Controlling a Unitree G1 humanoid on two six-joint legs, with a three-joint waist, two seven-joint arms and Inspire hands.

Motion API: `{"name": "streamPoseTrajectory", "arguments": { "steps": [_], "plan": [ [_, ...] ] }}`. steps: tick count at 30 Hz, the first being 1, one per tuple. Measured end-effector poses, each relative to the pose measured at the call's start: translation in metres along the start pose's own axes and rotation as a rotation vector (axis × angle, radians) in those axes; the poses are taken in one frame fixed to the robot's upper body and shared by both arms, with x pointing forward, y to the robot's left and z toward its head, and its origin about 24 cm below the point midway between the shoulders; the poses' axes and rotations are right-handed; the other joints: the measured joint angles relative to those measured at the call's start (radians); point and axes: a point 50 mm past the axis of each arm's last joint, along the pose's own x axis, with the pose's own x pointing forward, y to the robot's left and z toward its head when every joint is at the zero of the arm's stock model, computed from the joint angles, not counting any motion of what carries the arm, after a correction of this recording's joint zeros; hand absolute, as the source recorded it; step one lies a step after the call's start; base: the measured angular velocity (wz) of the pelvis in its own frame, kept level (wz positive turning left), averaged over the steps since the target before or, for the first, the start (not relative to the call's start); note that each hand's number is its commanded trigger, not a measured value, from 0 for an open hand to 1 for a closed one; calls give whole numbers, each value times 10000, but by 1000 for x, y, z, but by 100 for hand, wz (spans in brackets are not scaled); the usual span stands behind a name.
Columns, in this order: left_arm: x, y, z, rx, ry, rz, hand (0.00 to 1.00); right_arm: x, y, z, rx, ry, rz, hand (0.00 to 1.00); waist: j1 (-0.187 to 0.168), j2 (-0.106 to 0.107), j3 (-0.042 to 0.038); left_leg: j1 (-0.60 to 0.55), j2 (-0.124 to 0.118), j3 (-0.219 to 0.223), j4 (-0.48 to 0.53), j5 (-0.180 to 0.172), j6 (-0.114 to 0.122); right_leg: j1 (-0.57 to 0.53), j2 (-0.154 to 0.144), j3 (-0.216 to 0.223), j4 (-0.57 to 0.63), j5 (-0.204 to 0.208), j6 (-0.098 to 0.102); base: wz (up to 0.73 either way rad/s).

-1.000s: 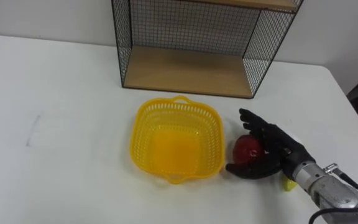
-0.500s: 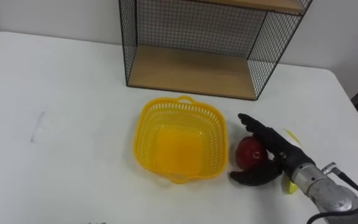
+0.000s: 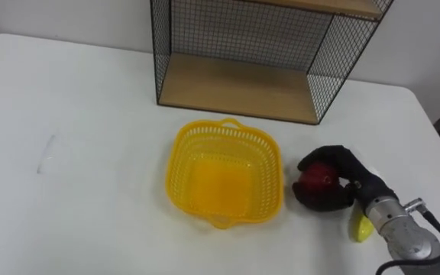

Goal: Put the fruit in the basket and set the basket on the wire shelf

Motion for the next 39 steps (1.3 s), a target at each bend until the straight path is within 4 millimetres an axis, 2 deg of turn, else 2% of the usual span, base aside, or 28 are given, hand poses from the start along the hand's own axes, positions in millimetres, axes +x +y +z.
{"name": "streamPoseTrajectory", "arguments": {
  "steps": [5, 11, 16, 19, 24, 26, 28, 34, 39],
  "plan": [
    [0, -1, 0, 4, 3, -29, 0, -2, -1, -5, 1476, -20, -281, 100, -15, 147, 18, -1, 21, 3, 7, -3, 4, 2, 11, 30, 10, 1, 0, 0],
    [-2, -4, -2, -4, 60, -32, 0, -6, -1, -11, 4222, -196, -539, 100, -83, 470, 58, 21, 92, 79, -46, -5, 1, 0, 43, 56, 26, 4, -4, 0],
    [-5, -11, -7, -81, 190, -214, 0, -4, 9, -9, 6680, -537, -276, 100, -254, 596, 48, 31, 91, 168, -68, -4, -1, -26, 36, 110, 29, 4, -4, -2],
    [-6, -15, -7, -123, 203, -298, 0, -5, 13, -7, 8615, -951, -335, 100, -190, 596, 38, 67, 100, 219, -59, -4, -1, -33, 67, 196, 14, 4, -4, -6],
    [-8, -21, -10, -152, 412, -435, 0, -4, 17, 1, 10903, -1728, -291, 100, -62, 611, 39, 162, 118, 364, -74, -3, -2, -6, 84, 303, 27, 4, -4, -8],
    [-9, -25, -10, -198, 498, -541, 0, -4, 20, 4, 11897, -1996, -304, 100, -6, 674, 52, 162, 113, 374, -76, -4, -1, -6, 78, 297, 31, 5, -2, 0],
    [-10, -30, -11, -233, 614, -671, 0, -3, 18, 10, 12398, -2361, -256, 100, 28, 751, 63, 160, 110, 375, -85, -4, -1, -6, 73, 280, 31, 9, 4, 0],
    [-14, -39, -18, -203, 1058, -928, 0, -2, 13, 22, 13700, -3168, -168, 100, 78, 884, 16, 137, 112, 369, -67, -4, -2, -24, 85, 273, 35, 11, -1, 0],
    [-14, -40, -17, -195, 1127, -984, 0, 0, 10, 29, 14100, -3576, -63, 100, 78, 877, -31, 128, 107, 371, -51, -3, -2, -32, 76, 275, 33, 10, 0, 0]
  ]
}}
